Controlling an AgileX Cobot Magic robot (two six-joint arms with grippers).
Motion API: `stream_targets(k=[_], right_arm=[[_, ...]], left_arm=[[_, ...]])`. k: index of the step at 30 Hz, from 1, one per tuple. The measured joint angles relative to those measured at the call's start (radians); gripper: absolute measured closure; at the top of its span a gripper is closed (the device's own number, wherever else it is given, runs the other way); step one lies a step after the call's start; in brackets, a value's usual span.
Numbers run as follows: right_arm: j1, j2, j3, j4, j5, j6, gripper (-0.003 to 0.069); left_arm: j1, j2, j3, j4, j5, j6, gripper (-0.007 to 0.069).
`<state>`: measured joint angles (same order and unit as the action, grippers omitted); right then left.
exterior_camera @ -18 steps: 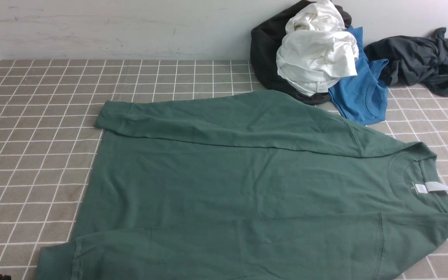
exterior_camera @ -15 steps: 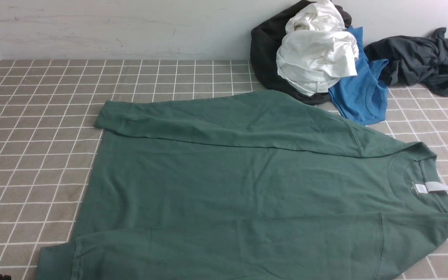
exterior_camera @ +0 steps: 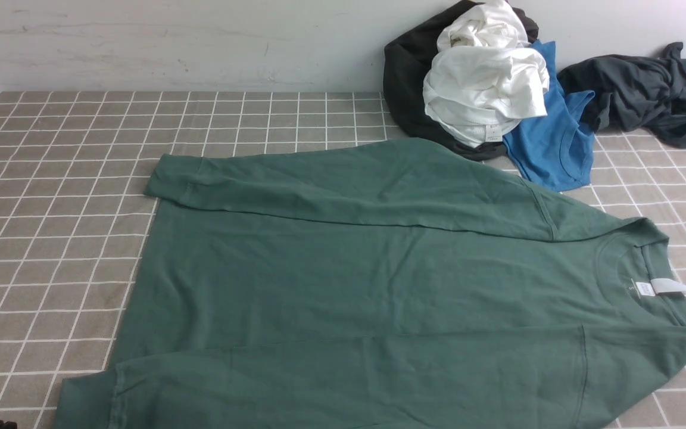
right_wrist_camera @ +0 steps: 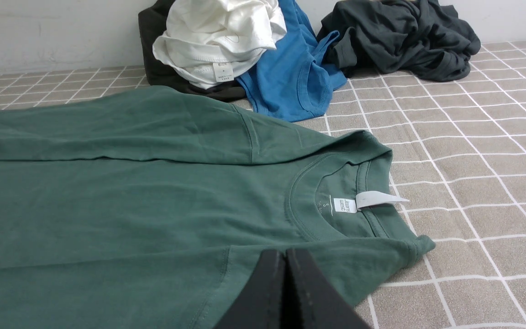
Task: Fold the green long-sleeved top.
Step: Use the left arm to clamp the cuff closest to it
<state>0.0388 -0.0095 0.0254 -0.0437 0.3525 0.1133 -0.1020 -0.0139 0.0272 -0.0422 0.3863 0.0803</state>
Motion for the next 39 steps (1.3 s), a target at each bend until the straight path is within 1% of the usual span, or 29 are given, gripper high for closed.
stream_targets(k=[14,16,19,20,21,23,24,25,26,27,28,29,30,32,34,36,37,38,39], right_arm=[[0.000,0.000,0.000,-0.006,0.000,0.000,0.0673],[0.000,0.000,0.000,-0.007,-0.005,0.000,0.0673],[0.000,0.000,0.002,-0.013,-0.055,0.000,0.0673],[0.000,0.000,0.002,-0.016,-0.112,0.000,0.0673],[0.000,0.000,0.002,-0.017,-0.135,0.000,0.0673],[0.000,0.000,0.003,-0.020,-0.298,0.004,0.0673],[0.000,0.000,0.003,-0.020,-0.407,0.022,0.0673],[0.000,0.000,0.003,-0.020,-0.407,0.022,0.0673],[0.000,0.000,0.003,-0.018,-0.518,0.073,0.0673],[0.000,0.000,0.003,-0.013,-0.596,0.117,0.0673],[0.000,0.000,0.003,-0.005,-0.672,0.165,0.0673],[0.000,0.000,0.003,-0.004,-0.707,0.178,0.0673],[0.000,0.000,0.002,-0.005,-0.740,0.203,0.0673],[0.000,0.005,0.002,-0.014,-0.759,0.229,0.0673],[0.000,0.020,-0.001,-0.022,-0.765,0.237,0.0673],[0.000,0.077,-0.064,-0.050,-0.724,0.237,0.0673],[0.000,0.084,-0.083,-0.056,-0.712,0.235,0.0673],[0.000,0.156,-0.194,-0.097,-0.656,0.219,0.0673],[0.000,0.185,-0.235,-0.115,-0.621,0.213,0.0673]], left_arm=[[0.000,0.000,0.000,0.000,-0.002,0.000,0.0632],[0.000,0.000,0.000,0.000,-0.026,0.000,0.0632],[0.000,0.000,0.001,0.000,-0.105,0.000,0.0632],[0.000,0.000,0.001,0.000,-0.173,0.000,0.0632],[0.000,0.000,0.001,0.000,-0.184,0.000,0.0632],[0.000,0.000,0.001,0.000,-0.327,0.000,0.0632],[0.000,0.000,0.001,0.000,-0.419,-0.003,0.0632],[0.000,0.000,0.001,0.000,-0.432,-0.003,0.0632],[0.000,0.000,0.001,0.000,-0.524,-0.013,0.0632],[0.000,0.000,0.001,0.000,-0.578,-0.020,0.0632],[0.000,0.000,0.001,0.000,-0.665,-0.038,0.0632],[0.000,0.000,0.001,0.000,-0.728,-0.055,0.0632],[0.000,0.000,0.001,-0.003,-0.843,-0.089,0.0632],[0.000,0.000,-0.001,-0.025,-0.947,-0.142,0.0632],[0.000,0.000,-0.029,-0.039,-0.949,-0.163,0.0632],[0.000,0.038,-0.168,-0.045,-0.826,-0.162,0.0632],[0.000,0.045,-0.184,-0.046,-0.794,-0.156,0.0632],[0.000,0.122,-0.341,-0.047,-0.656,-0.115,0.0632],[0.000,0.165,-0.411,-0.049,-0.568,-0.080,0.0632]])
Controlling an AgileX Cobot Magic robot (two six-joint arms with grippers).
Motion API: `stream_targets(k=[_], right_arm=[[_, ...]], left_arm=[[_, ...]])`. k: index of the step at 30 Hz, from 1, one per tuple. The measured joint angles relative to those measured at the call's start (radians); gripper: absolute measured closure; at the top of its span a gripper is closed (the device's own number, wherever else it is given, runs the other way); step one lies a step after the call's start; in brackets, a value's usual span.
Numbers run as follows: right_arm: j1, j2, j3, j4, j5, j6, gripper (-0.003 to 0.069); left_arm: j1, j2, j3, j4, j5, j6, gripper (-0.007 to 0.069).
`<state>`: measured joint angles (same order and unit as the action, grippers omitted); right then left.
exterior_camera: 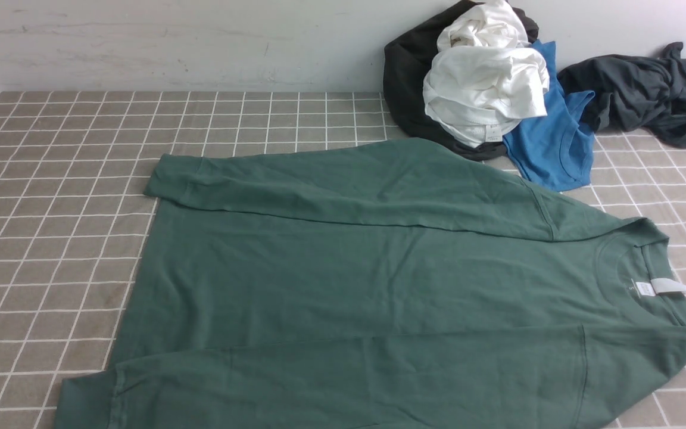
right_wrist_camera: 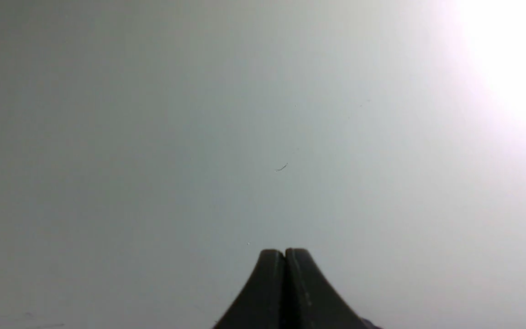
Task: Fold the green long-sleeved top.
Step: Use the left arm to clamp the cuff closest to it
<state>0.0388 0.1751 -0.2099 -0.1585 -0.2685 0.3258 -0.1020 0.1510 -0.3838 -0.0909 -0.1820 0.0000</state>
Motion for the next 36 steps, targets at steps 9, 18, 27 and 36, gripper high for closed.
stream_targets(k=[9,18,27,36], right_arm=[[0.000,0.479,-0.400,-0.163,0.556,-0.006,0.0673],[0.129,0.829,-0.415,0.142,1.030,-0.312,0.0673],[0.269,0.948,-0.416,0.385,0.863,-0.624,0.0673],[0.269,0.952,-0.416,0.420,0.802,-0.639,0.0673]], left_arm=[[0.000,0.523,-0.345,-0.015,0.674,0.145,0.0632],[0.004,1.051,-0.347,-0.099,0.940,0.105,0.0465],[0.180,1.382,-0.354,-0.205,0.924,0.158,0.0115],[0.234,1.495,-0.364,-0.253,0.807,0.164,0.0270]])
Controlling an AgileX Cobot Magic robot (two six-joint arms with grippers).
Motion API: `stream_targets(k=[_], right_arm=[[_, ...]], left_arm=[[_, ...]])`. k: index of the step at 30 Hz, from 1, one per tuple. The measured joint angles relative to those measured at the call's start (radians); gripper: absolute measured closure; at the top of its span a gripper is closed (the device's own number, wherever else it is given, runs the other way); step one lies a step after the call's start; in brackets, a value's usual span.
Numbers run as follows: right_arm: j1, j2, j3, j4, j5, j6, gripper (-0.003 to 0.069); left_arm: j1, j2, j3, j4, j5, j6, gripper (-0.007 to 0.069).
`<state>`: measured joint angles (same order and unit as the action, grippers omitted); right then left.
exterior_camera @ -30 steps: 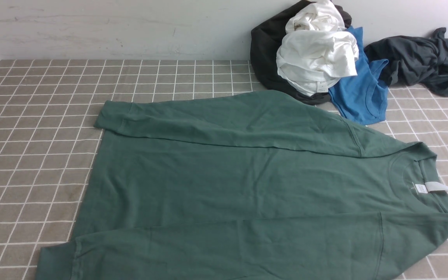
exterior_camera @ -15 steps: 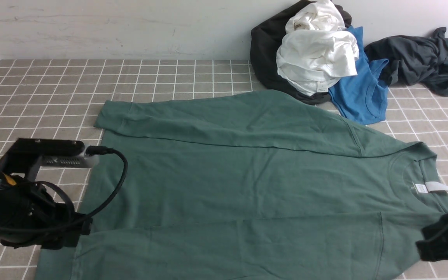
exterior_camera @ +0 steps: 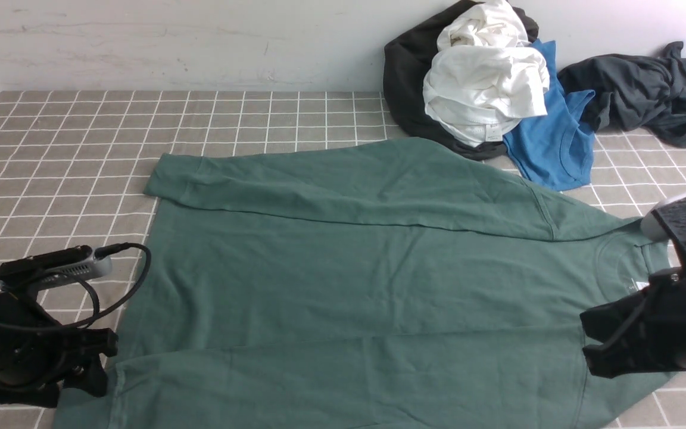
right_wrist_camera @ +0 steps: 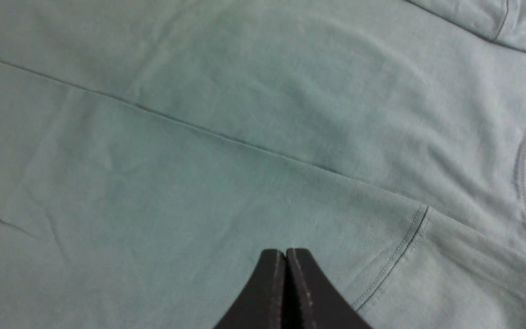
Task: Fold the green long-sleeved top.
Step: Use the left arm to clamp the cuff closest to it, then use the left arm to drag and place the cuff at the centered position on the left edge of the fabric, then use the left arm to clamp the cuff farthest from it
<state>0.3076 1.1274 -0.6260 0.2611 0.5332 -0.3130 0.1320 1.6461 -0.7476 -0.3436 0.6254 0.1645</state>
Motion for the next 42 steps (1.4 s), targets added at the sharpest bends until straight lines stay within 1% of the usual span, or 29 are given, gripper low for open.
stream_targets(k=[1,2,4,5,6,9,12,17,19,24,26,27,28,30,33,34,36,38,40,42], right_arm=[[0.000,0.000,0.000,0.001,0.000,-0.001,0.0673],[0.000,0.000,0.000,0.002,0.000,-0.001,0.0673],[0.000,0.000,0.000,0.002,-0.001,-0.001,0.0673],[0.000,0.000,0.000,0.002,-0.001,-0.001,0.0673],[0.000,0.000,0.000,0.002,-0.002,-0.001,0.0673],[0.000,0.000,0.000,0.002,-0.002,-0.001,0.0673],[0.000,0.000,0.000,0.002,-0.003,-0.001,0.0673],[0.000,0.000,0.000,0.002,-0.015,-0.004,0.0673],[0.000,0.000,0.000,0.002,-0.018,-0.004,0.0673],[0.000,0.000,0.000,0.002,-0.018,-0.004,0.0673],[0.000,0.000,0.000,0.002,-0.018,-0.004,0.0673],[0.000,0.000,0.000,0.002,-0.018,-0.004,0.0673],[0.000,0.000,0.000,0.002,-0.018,-0.004,0.0673],[0.000,0.000,0.000,0.002,-0.018,-0.004,0.0673],[0.000,0.000,0.000,0.002,-0.018,-0.004,0.0673],[0.000,0.000,0.000,0.002,-0.019,-0.004,0.0673],[0.000,0.000,0.000,0.002,-0.022,-0.004,0.0673],[0.000,0.000,0.000,0.002,-0.032,-0.004,0.0673],[0.000,0.001,0.000,0.002,-0.048,-0.004,0.0673],[0.000,0.006,0.000,0.002,-0.055,-0.004,0.0673]], left_arm=[[-0.007,0.001,0.000,-0.006,-0.015,0.005,0.0331],[-0.015,0.001,0.000,-0.017,-0.030,0.017,0.0431],[-0.029,-0.006,-0.002,-0.032,-0.030,0.040,0.0545],[-0.031,-0.008,-0.004,-0.033,-0.030,0.040,0.0552],[-0.044,-0.036,-0.023,-0.040,-0.012,0.049,0.0580],[-0.063,-0.095,-0.072,-0.041,0.027,0.054,0.0580],[-0.111,-0.217,-0.220,-0.042,0.088,0.071,0.0580],[-0.166,-0.260,-0.415,-0.050,0.108,0.126,0.0580],[-0.168,-0.237,-0.442,-0.050,0.111,0.133,0.0580],[-0.162,-0.033,-0.494,-0.017,0.111,0.131,0.0580],[-0.147,0.100,-0.536,-0.003,0.113,0.116,0.0580],[-0.147,0.111,-0.541,-0.004,0.113,0.116,0.0580],[-0.137,0.198,-0.589,0.001,0.123,0.107,0.0576],[-0.128,0.285,-0.663,0.008,0.178,0.098,0.0556],[-0.114,0.384,-0.817,0.023,0.295,0.080,0.0472],[-0.109,0.405,-0.872,0.035,0.323,0.067,0.0429],[-0.099,0.431,-0.980,0.061,0.341,0.033,0.0341],[-0.094,0.446,-1.072,0.094,0.337,-0.003,0.0280],[-0.091,0.474,-1.170,0.136,0.336,-0.048,0.0244],[-0.091,0.506,-1.220,0.151,0.340,-0.068,0.0235]])
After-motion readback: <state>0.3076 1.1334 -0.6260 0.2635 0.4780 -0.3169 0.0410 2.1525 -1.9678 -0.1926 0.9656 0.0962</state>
